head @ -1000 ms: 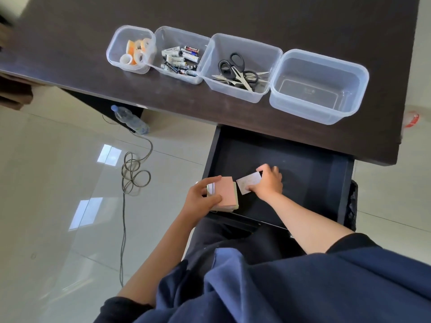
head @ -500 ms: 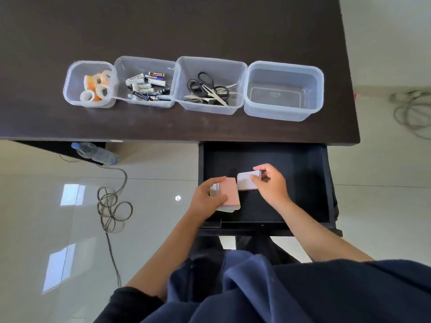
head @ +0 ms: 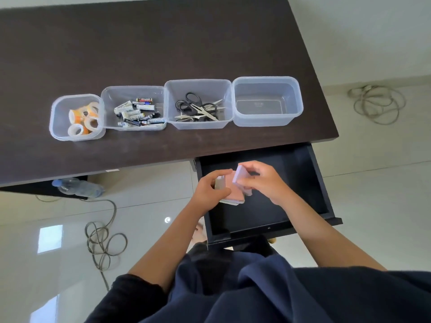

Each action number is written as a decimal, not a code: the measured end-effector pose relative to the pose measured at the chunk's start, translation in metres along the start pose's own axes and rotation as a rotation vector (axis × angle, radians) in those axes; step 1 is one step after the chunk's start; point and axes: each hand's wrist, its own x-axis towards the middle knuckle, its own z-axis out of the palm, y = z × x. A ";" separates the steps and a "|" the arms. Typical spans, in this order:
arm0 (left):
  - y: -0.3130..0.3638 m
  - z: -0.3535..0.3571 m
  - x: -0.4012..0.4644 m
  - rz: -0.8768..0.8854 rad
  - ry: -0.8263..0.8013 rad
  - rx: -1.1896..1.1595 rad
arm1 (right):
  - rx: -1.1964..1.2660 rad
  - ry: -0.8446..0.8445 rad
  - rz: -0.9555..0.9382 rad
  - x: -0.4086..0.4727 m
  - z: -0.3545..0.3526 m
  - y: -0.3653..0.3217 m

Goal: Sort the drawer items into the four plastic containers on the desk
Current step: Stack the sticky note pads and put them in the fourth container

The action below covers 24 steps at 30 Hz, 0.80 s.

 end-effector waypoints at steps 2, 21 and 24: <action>0.000 -0.006 -0.002 -0.024 -0.019 -0.063 | -0.046 -0.031 -0.029 0.000 0.002 -0.001; 0.003 -0.023 -0.007 -0.066 -0.101 -0.169 | -0.239 0.382 -0.049 -0.013 0.034 0.002; 0.003 -0.020 -0.009 -0.073 -0.115 -0.201 | -0.191 0.438 -0.033 -0.018 0.042 0.007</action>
